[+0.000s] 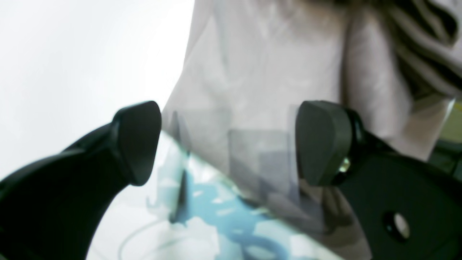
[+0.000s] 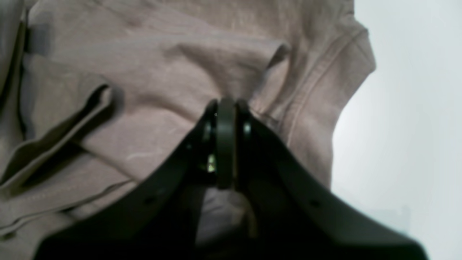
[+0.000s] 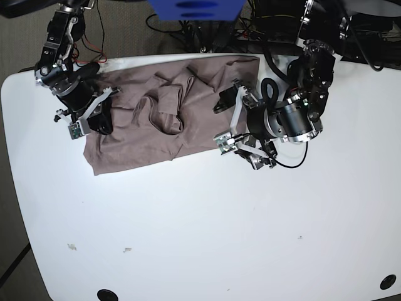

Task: Fold the T-shirt properly
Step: 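Lift the left gripper away from the fold and move it outward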

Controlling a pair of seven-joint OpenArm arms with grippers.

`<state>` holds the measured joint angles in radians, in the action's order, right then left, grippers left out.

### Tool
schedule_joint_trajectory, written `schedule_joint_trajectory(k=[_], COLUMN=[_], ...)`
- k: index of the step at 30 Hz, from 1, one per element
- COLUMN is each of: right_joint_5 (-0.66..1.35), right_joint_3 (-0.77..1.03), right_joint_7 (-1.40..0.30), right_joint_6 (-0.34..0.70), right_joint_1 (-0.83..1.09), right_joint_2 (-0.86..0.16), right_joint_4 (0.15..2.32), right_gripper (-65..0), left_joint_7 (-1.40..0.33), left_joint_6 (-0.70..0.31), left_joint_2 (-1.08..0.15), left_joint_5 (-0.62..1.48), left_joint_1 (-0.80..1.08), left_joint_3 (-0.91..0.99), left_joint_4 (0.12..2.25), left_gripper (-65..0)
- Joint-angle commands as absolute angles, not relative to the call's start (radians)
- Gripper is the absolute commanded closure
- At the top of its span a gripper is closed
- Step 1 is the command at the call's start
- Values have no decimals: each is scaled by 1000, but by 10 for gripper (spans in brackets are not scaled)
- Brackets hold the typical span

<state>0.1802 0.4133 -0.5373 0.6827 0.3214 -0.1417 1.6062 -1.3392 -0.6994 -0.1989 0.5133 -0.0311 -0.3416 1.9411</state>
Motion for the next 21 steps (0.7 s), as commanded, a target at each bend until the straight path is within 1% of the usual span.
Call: schedule_joint_trajectory(k=[1, 6, 8, 10, 11, 12, 13, 14, 15, 16, 17, 18, 19, 21], right_joint_5=[119, 119, 119, 119, 119, 119, 119, 119, 119, 119, 119, 119, 119, 119], right_joint_3=[409, 400, 384, 371, 361, 358, 354, 349, 348, 343, 343, 343, 343, 343], right_joint_7=[-631, -631, -630, -628, -628, -628, -628, -628, -628, -628, -628, -628, -628, -630], right_joint_6=[690, 690, 690, 688, 688, 687, 687, 687, 687, 687, 687, 687, 687, 687], right_joint_1=[335, 335, 335, 335, 335, 335, 335, 335, 335, 335, 335, 335, 335, 335], right_joint_2=[-147, -147, -147, -147, -147, -147, -147, -147, -147, -147, -147, -147, -147, -147], right_joint_4=[1593, 1593, 1593, 1593, 1593, 1593, 1593, 1593, 1593, 1593, 1593, 1593, 1593, 1593], right_gripper=[-2, -2, -2, -2, -2, -2, -2, -2, -2, -2, -2, -2, -2, -2], left_joint_7=[-1322, -1293, -1265, -1239, -1221, -1211, -1198, -1187, -1181, -1173, -1168, -1165, -1165, -1168], left_joint_6=[-698, -698, -698, -698, -698, -698, -698, -698, -698, -698, -698, -698, -698, -698], left_joint_2=[-203, -203, -203, -203, -203, -203, -203, -203, -203, -203, -203, -202, -202, -202], left_joint_5=[518, 516, 515, 515, 515, 515, 513, 513, 512, 504, 498, 484, 469, 440], left_joint_1=[-39, -2, 15, 35, 48, 54, 64, 74, 77, 87, 90, 91, 93, 97], left_joint_3=[-341, -344, -344, -344, -344, -344, -344, -344, -344, -344, -344, -344, -344, -346], left_joint_4=[1957, 1956, 1956, 1954, 1954, 1954, 1954, 1952, 1951, 1945, 1942, 1936, 1929, 1917], left_gripper=[-564, -559, -528, -479, -430, -396, -343, -270, -234, -132, -81, -11, 0, 0])
